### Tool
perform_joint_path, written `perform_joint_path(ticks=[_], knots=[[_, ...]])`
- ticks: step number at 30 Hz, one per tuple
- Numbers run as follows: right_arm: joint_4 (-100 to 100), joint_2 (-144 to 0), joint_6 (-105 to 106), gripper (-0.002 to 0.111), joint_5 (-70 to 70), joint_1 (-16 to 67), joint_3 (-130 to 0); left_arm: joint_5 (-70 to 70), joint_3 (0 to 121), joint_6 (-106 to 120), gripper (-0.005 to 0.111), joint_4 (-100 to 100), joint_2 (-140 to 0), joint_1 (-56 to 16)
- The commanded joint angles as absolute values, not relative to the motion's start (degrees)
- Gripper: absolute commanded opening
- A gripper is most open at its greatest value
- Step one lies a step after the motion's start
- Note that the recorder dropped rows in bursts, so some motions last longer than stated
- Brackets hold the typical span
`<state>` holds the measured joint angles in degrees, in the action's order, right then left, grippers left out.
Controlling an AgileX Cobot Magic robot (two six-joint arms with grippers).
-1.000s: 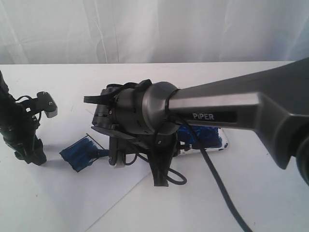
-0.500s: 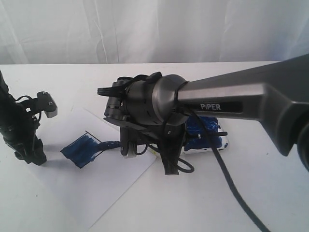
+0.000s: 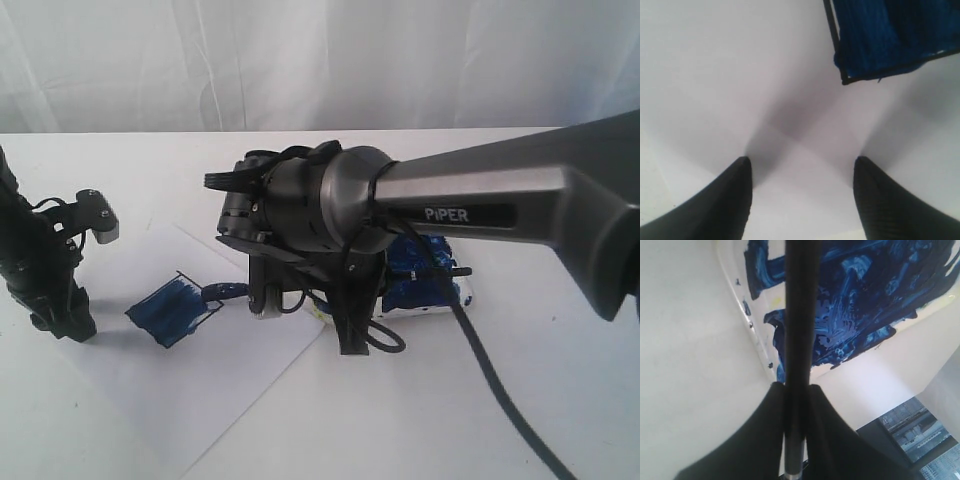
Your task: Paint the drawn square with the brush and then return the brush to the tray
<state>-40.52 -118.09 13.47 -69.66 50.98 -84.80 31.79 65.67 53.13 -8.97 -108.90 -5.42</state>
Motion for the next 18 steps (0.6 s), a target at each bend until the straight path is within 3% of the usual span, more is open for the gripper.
perform_joint_path(ticks=[1, 18], knots=[[-40.94, -116.81, 13.01, 0.0, -69.96, 50.95, -84.62, 33.05, 64.63, 52.46, 0.064, -8.84, -110.72, -5.31], [-41.97, -119.52, 11.55, 0.0, -69.96, 53.92, -84.57, 33.05, 64.63, 52.46, 0.064, -8.84, -110.72, -5.31]])
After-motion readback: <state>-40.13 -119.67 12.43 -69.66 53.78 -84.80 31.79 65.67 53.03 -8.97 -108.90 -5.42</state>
